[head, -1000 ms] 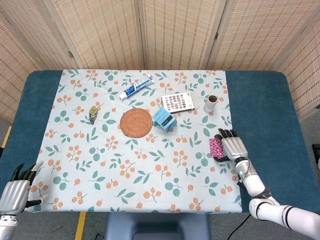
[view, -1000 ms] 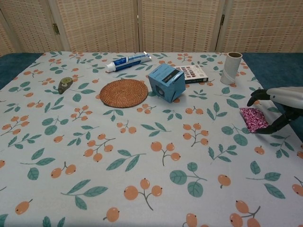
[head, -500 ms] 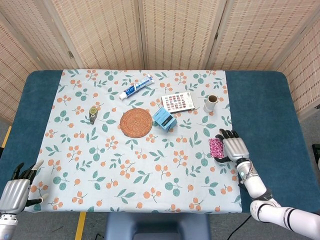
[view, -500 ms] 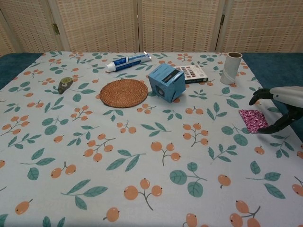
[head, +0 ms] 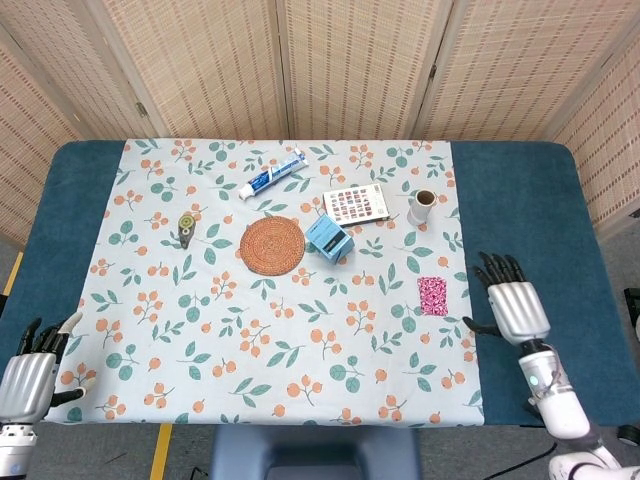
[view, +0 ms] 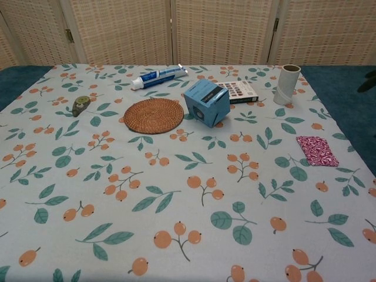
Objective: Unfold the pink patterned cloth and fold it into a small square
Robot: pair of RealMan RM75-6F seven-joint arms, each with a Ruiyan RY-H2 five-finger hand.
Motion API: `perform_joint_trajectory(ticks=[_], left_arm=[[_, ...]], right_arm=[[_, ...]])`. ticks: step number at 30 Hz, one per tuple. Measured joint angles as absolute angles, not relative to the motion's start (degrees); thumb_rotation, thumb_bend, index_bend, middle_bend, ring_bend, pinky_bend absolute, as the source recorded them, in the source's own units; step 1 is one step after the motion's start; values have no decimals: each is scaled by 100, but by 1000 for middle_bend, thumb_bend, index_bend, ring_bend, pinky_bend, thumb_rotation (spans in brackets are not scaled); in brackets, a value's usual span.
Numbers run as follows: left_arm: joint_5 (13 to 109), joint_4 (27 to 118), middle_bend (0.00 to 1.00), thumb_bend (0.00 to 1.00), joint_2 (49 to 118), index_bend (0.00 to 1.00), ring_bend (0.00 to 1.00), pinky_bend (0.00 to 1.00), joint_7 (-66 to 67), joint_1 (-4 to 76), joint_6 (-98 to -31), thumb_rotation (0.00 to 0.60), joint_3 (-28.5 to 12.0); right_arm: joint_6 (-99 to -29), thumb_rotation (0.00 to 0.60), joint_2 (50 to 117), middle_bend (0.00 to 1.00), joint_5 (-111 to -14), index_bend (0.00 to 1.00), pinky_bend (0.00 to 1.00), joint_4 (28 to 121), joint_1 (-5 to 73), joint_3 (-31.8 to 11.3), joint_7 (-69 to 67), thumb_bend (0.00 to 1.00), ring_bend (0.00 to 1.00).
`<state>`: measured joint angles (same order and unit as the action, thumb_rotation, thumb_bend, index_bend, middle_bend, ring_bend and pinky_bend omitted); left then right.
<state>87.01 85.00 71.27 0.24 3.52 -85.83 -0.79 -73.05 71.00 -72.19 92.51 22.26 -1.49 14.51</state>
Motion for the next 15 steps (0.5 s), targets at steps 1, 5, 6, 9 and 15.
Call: perform_joint_trajectory(ticks=[1, 5, 6, 9, 15], left_arm=[[8702, 8507, 185, 193, 7161, 132, 185, 0, 75, 344, -8644, 600, -110], [8699, 8559, 179, 195, 7247, 145, 176, 0, 258, 324, -8810, 600, -197], [8691, 8575, 177, 196, 7262, 147, 174, 0, 306, 318, -8845, 600, -217], [8651, 8646, 176, 208, 7322, 148, 170, 0, 482, 291, -8966, 600, -287], [8581, 8714, 175, 221, 7452, 152, 169, 0, 692, 244, -9147, 600, -407]], right_arm=[[-7511, 459, 7043, 85, -7365, 169, 0, 9287, 2097, -105, 1370, 260, 7], [-8364, 461, 6810, 85, -7944, 169, 0, 9390, 1501, 89, 1008, 261, 8], [-8512, 460, 6764, 85, -8045, 169, 0, 9411, 1384, 127, 952, 261, 9], [-8908, 460, 6646, 85, -8344, 169, 0, 9471, 1060, 234, 822, 260, 8], [-9131, 459, 6588, 85, -8582, 169, 0, 9415, 776, 283, 623, 261, 8]])
